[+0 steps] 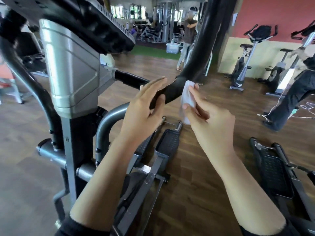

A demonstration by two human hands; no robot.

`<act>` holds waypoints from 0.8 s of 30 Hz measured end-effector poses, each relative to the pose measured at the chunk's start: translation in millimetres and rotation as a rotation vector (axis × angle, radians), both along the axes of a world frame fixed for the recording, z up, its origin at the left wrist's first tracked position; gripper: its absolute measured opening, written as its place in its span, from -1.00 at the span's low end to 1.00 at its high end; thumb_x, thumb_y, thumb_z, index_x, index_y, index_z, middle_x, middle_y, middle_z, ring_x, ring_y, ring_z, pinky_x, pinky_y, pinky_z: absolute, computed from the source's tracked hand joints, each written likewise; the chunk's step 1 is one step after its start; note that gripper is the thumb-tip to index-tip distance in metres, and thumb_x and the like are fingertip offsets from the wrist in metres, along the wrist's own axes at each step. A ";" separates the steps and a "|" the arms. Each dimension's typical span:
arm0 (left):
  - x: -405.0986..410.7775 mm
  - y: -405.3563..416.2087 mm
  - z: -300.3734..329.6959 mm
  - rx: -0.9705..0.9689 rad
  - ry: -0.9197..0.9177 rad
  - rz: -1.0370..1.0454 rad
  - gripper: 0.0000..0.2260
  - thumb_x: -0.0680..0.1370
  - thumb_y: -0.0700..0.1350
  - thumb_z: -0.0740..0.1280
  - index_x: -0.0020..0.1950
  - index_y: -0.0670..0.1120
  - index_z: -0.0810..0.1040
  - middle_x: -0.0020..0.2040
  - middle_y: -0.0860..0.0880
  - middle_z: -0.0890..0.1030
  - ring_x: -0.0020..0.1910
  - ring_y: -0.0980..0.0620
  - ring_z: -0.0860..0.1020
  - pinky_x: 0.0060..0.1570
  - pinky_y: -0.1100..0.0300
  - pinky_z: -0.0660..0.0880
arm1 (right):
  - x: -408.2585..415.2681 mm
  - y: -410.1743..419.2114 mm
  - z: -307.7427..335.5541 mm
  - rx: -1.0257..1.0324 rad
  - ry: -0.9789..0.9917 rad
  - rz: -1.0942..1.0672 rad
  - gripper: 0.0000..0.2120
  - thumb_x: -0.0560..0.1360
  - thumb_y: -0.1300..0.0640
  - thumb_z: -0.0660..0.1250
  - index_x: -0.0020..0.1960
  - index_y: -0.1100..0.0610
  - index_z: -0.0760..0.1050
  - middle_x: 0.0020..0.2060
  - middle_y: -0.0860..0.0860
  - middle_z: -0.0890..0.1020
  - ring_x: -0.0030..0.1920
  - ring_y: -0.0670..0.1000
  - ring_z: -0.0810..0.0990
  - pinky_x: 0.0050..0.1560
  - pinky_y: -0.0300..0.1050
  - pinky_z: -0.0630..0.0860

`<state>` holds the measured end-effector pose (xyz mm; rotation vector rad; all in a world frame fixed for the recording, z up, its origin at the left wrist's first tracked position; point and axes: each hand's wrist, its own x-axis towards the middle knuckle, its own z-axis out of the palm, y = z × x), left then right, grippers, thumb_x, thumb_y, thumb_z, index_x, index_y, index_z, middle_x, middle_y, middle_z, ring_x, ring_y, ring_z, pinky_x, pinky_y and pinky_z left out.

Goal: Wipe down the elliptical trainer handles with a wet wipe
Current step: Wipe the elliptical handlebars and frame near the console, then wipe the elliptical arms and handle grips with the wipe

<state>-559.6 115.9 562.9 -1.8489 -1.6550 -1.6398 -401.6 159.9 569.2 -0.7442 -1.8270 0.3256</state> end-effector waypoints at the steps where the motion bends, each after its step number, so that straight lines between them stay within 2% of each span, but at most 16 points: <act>1: -1.3 -7.9 -6.8 -0.007 0.003 0.052 -0.66 0.59 -0.26 0.24 0.37 -0.16 0.46 0.31 -0.02 0.51 0.32 0.11 0.47 0.32 0.27 0.38 | 0.5 -3.7 -5.2 -0.037 0.009 0.030 -0.62 0.47 0.25 0.39 0.27 0.12 0.51 -0.25 -0.15 0.47 -0.36 -0.43 0.44 -0.27 -0.63 0.28; 3: -4.9 -30.3 -23.8 -0.056 0.018 0.174 -0.66 0.59 -0.25 0.25 0.38 -0.16 0.47 0.33 -0.02 0.51 0.32 0.10 0.46 0.35 0.29 0.34 | -1.1 -19.0 -16.6 -0.085 0.000 0.087 -0.63 0.46 0.28 0.39 0.26 0.17 0.51 -0.30 -0.26 0.40 -0.37 -0.44 0.43 -0.28 -0.64 0.27; 4: -7.5 -44.1 -35.0 -0.086 0.027 0.232 -0.66 0.58 -0.25 0.25 0.37 -0.17 0.47 0.33 -0.03 0.52 0.31 0.07 0.47 0.35 0.33 0.32 | -3.5 -29.4 -23.9 -0.093 -0.019 0.120 -0.63 0.46 0.30 0.40 0.25 0.19 0.52 -0.31 -0.27 0.47 -0.38 -0.44 0.44 -0.29 -0.65 0.26; 6: -14.2 -74.1 -62.0 -0.166 0.035 0.325 -0.65 0.57 -0.23 0.25 0.36 -0.15 0.49 0.33 -0.02 0.52 0.31 0.02 0.48 0.34 0.20 0.39 | -11.7 -51.1 -42.5 -0.124 -0.056 0.195 -0.64 0.44 0.33 0.40 0.23 0.20 0.54 -0.21 -0.04 0.69 -0.37 -0.49 0.42 -0.29 -0.66 0.26; 7: -17.3 -91.1 -75.9 -0.210 0.037 0.367 -0.65 0.56 -0.20 0.25 0.35 -0.13 0.50 0.33 -0.01 0.53 0.30 0.01 0.50 0.29 0.09 0.46 | -17.8 -62.5 -54.0 -0.164 -0.076 0.243 -0.65 0.44 0.34 0.40 0.22 0.19 0.55 -0.13 0.05 0.71 -0.35 -0.52 0.40 -0.27 -0.67 0.25; 10: -27.1 -148.0 -118.8 -0.350 0.013 0.523 -0.66 0.54 -0.17 0.27 0.32 -0.10 0.53 0.29 -0.01 0.57 0.18 -0.03 0.58 0.11 0.03 0.57 | -41.7 -96.7 -97.2 -0.299 -0.176 0.378 -0.64 0.45 0.32 0.39 0.22 0.13 0.56 0.03 0.02 0.68 -0.21 -0.56 0.41 -0.17 -0.65 0.32; 12: -31.5 -188.3 -149.4 -0.462 -0.022 0.654 -0.66 0.50 -0.18 0.30 0.28 -0.11 0.56 0.23 -0.05 0.61 0.11 -0.09 0.61 0.01 0.01 0.58 | -60.0 -121.7 -127.6 -0.366 -0.267 0.491 -0.65 0.45 0.28 0.41 0.22 0.13 0.55 0.11 -0.04 0.62 -0.06 -0.48 0.47 -0.05 -0.60 0.38; 14: -32.2 -226.2 -177.2 -0.564 -0.054 0.749 -0.65 0.44 -0.17 0.29 0.22 -0.14 0.60 0.17 -0.08 0.64 0.06 -0.14 0.63 -0.03 -0.01 0.59 | -77.3 -147.7 -154.2 -0.411 -0.364 0.617 -0.67 0.45 0.23 0.43 0.20 0.16 0.57 0.09 -0.12 0.58 -0.11 -0.47 0.51 -0.09 -0.60 0.39; 16: -31.1 -260.8 -203.3 -0.652 -0.076 0.817 -0.66 0.38 -0.21 0.36 0.15 -0.16 0.63 0.09 -0.09 0.67 -0.03 -0.16 0.66 -0.11 0.01 0.60 | -93.1 -171.6 -178.2 -0.438 -0.452 0.719 -0.71 0.43 0.25 0.44 0.16 0.19 0.59 0.04 -0.07 0.63 -0.03 -0.41 0.53 -0.08 -0.64 0.36; 18: -26.2 -290.6 -223.0 -0.752 -0.130 0.895 -0.67 0.33 -0.26 0.42 0.09 -0.15 0.64 0.03 -0.08 0.69 -0.11 -0.17 0.66 -0.19 0.01 0.60 | -108.3 -193.0 -200.1 -0.439 -0.539 0.793 -0.73 0.43 0.26 0.45 0.12 0.18 0.61 0.01 0.00 0.66 0.04 -0.24 0.57 -0.05 -0.64 0.36; 20: -19.5 -314.9 -239.8 -0.867 -0.175 0.969 -0.67 0.30 -0.25 0.40 0.05 -0.13 0.66 -0.03 -0.07 0.70 -0.18 -0.16 0.67 -0.24 0.01 0.59 | -121.2 -211.0 -219.2 -0.474 -0.611 0.874 -0.79 0.44 0.20 0.44 0.08 0.15 0.63 -0.02 -0.02 0.68 0.01 -0.19 0.61 -0.04 -0.53 0.43; 21: -15.9 -325.6 -248.1 -0.906 -0.193 1.017 -0.68 0.31 -0.23 0.37 0.06 -0.11 0.66 -0.02 -0.05 0.69 -0.16 -0.14 0.67 -0.22 0.03 0.59 | -126.9 -219.5 -225.6 -0.498 -0.650 0.924 -0.81 0.45 0.17 0.43 0.06 0.14 0.65 -0.04 -0.04 0.69 0.01 -0.21 0.60 -0.04 -0.49 0.44; 22: -12.2 -335.5 -254.7 -0.947 -0.285 1.051 -0.67 0.37 -0.22 0.33 0.12 -0.09 0.64 0.07 -0.02 0.67 -0.07 -0.12 0.67 -0.11 0.04 0.58 | -132.2 -226.9 -232.8 -0.517 -0.693 0.977 -0.84 0.46 0.15 0.42 0.02 0.15 0.66 -0.08 -0.05 0.70 -0.02 -0.22 0.59 -0.08 -0.49 0.42; 24: -4.9 -352.1 -270.5 -1.068 -0.492 1.128 -0.62 0.52 -0.16 0.24 0.34 0.00 0.51 0.32 0.05 0.54 0.19 -0.08 0.56 0.16 0.09 0.45 | -140.5 -238.1 -247.8 -0.539 -0.788 1.067 -0.80 0.50 0.07 0.38 -0.15 0.20 0.66 -0.31 0.00 0.69 -0.24 -0.15 0.58 -0.24 -0.41 0.39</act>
